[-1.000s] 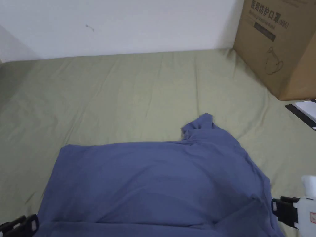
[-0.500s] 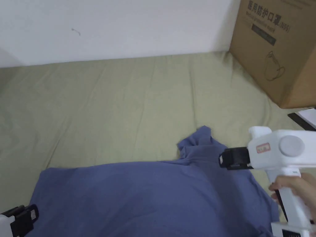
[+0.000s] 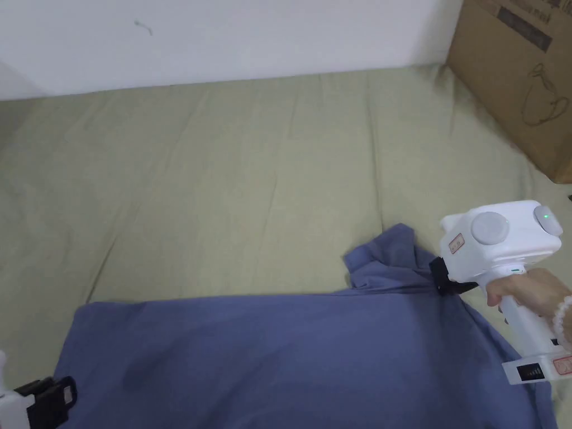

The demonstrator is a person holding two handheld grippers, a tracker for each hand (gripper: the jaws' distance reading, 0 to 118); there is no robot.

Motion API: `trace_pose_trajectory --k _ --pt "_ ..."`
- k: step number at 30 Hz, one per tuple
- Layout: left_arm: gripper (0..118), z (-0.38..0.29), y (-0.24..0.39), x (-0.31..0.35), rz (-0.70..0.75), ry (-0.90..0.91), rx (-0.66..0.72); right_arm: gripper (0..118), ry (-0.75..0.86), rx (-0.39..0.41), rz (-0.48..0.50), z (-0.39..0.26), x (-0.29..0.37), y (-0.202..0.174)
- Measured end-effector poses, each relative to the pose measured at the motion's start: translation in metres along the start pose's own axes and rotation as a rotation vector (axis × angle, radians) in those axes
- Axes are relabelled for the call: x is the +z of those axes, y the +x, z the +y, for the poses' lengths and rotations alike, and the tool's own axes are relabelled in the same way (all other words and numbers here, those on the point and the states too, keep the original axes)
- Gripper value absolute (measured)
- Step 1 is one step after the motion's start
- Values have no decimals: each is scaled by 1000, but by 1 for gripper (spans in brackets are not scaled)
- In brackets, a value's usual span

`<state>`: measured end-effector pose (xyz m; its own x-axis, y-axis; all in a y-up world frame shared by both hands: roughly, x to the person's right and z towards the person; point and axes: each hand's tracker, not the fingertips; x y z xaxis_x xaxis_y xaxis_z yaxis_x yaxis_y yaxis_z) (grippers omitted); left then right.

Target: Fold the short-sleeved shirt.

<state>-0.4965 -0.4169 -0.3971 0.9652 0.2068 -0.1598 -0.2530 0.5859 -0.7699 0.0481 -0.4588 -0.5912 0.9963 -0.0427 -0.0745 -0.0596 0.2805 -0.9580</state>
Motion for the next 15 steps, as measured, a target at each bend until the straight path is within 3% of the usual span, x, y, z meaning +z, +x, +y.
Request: trace_pose_trajectory --k 1,2,3,5,6,10,13,14,15 --pt "62 4 0 -3 15 1 1 0 -11 12 -18 -1 -3 -2" --pt "62 9 0 -6 23 4 0 0 -11 37 -37 -2 -5 -3" --pt "74 16 2 -12 33 16 -10 0 -11 34 -33 -2 -4 -2" --pt "110 33 2 -28 54 36 -27 0 -12 -6 -15 -6 5 -5" --pt "114 45 2 -35 75 35 -39 0 -10 -29 2 -7 7 -1" --pt "113 90 -1 -86 96 -3 -39 0 3 -69 36 -8 6 9" --pt "109 103 -2 -119 142 -28 -41 0 6 -67 30 -15 8 -3" --pt "100 102 -2 -131 151 -26 -48 0 6 -59 23 -15 7 -6" --pt "73 101 -7 -145 153 -54 -61 0 3 -52 16 -15 6 -7"
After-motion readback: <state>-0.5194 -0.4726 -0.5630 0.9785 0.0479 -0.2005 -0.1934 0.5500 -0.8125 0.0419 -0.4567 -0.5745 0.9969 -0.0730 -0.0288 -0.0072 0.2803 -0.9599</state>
